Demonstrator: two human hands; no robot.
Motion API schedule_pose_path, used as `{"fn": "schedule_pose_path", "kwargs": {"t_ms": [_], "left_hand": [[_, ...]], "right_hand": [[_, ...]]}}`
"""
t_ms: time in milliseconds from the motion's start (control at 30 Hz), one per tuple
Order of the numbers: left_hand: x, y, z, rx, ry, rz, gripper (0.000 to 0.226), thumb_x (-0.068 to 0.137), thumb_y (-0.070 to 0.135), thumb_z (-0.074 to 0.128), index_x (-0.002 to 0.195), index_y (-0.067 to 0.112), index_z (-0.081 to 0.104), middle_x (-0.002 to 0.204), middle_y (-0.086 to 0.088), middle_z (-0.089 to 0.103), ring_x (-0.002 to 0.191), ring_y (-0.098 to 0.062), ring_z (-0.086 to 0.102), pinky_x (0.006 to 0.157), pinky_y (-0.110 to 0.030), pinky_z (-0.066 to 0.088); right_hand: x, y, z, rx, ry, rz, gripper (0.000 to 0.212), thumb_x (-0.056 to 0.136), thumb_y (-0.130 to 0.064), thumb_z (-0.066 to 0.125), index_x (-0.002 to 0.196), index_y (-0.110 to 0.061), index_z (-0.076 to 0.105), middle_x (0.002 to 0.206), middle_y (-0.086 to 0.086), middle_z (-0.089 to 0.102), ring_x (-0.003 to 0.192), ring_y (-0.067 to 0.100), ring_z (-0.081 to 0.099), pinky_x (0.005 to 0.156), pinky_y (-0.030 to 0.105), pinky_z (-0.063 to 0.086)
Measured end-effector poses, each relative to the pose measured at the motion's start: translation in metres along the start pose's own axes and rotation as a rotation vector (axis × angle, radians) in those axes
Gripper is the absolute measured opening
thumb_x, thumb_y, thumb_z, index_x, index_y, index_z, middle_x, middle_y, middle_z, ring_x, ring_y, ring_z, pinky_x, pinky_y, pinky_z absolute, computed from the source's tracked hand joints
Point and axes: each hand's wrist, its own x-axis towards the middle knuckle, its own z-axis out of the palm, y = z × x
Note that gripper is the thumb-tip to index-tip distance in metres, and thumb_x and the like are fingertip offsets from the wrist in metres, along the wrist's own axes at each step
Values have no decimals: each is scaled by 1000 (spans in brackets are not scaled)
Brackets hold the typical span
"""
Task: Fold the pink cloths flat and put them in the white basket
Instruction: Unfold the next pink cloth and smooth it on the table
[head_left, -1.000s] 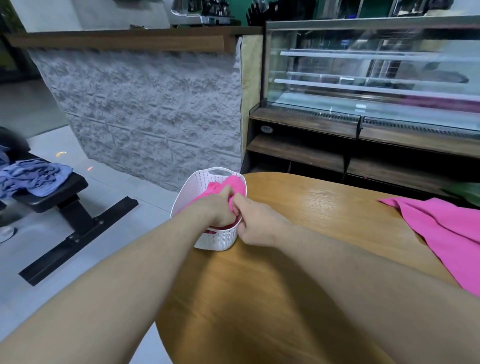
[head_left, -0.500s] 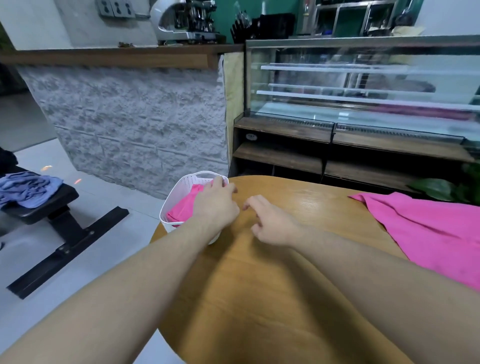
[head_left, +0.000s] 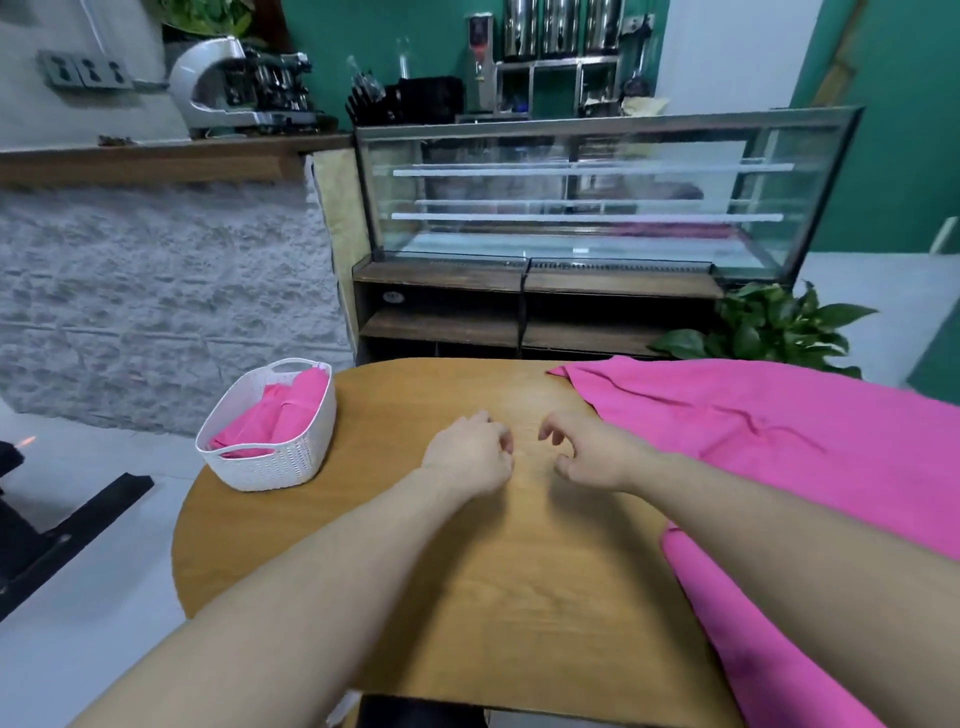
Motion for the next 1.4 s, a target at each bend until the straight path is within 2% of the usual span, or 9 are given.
{"fn": "schedule_pose_path", "kwargs": {"t_ms": [200, 333, 433, 567, 700, 933, 1167, 1267, 1400], "left_hand": [[2, 72, 28, -55, -64, 73, 20, 94, 27, 47, 107, 29, 62, 113, 1, 54, 113, -25, 55, 91, -33, 45], [6, 112, 54, -139, -128, 81, 23, 92, 27, 49, 114, 29, 57, 115, 0, 65, 106, -26, 60, 85, -31, 48], [5, 135, 78, -258, -190, 56, 23, 90, 25, 51, 113, 26, 53, 102, 0, 70, 98, -25, 64, 81, -30, 49], [4, 163, 102, -477, -269, 40, 19, 92, 19, 56, 108, 21, 47, 80, -3, 67, 71, -21, 63, 68, -31, 51], [0, 182, 110, -826, -367, -67, 20, 93, 3, 50, 108, 16, 47, 75, -2, 58, 53, -11, 57, 44, -23, 44], [-6, 183, 118, -1140, -452, -97, 22, 92, 4, 60, 109, 17, 57, 89, -3, 60, 70, -14, 59, 62, -29, 52], [-13, 188, 120, -1499, -281, -225, 40, 83, -8, 68, 111, 17, 53, 114, -7, 48, 82, -18, 62, 75, -34, 59], [-19, 192, 116, -1599, -242, -289, 50, 80, 11, 80, 113, 27, 46, 110, -7, 55, 81, -17, 64, 75, -36, 59], [-32, 198, 111, -1409, -256, -249, 70, 69, 51, 84, 122, 32, 44, 100, 2, 68, 77, -13, 64, 61, -29, 48]], "right_hand": [[-61, 68, -10, 10, 5, 184, 39, 89, -23, 61, 127, -21, 52, 117, 0, 61, 90, 16, 55, 77, 27, 44], [-93, 106, -8, -14, -25, 293, 26, 86, -37, 65, 102, -18, 57, 97, 1, 66, 89, 21, 60, 74, 30, 45], [-114, 126, -5, -32, -85, 375, 37, 84, -58, 63, 83, -22, 54, 84, -2, 62, 81, 20, 57, 67, 30, 42], [-128, 145, 14, -63, -154, 458, 55, 74, -77, 57, 85, -24, 55, 79, -7, 64, 80, 19, 62, 72, 31, 44], [-130, 152, 26, -155, -101, 420, 35, 80, -57, 63, 81, -25, 48, 86, -5, 55, 84, 21, 52, 71, 29, 40], [-131, 156, 29, -75, -1, 381, 15, 87, -41, 58, 85, -26, 56, 88, -4, 59, 91, 23, 59, 73, 30, 45], [-131, 149, 11, 25, 304, 416, 8, 87, -26, 51, 83, -23, 57, 81, -6, 60, 83, 24, 59, 65, 31, 41], [-124, 143, -3, 119, 424, 367, 11, 93, -25, 47, 86, -22, 55, 88, 0, 67, 86, 27, 62, 72, 38, 50], [-118, 122, -23, 246, 573, 231, 9, 98, -21, 49, 89, -20, 51, 71, -6, 56, 74, 21, 54, 68, 35, 42]]}}
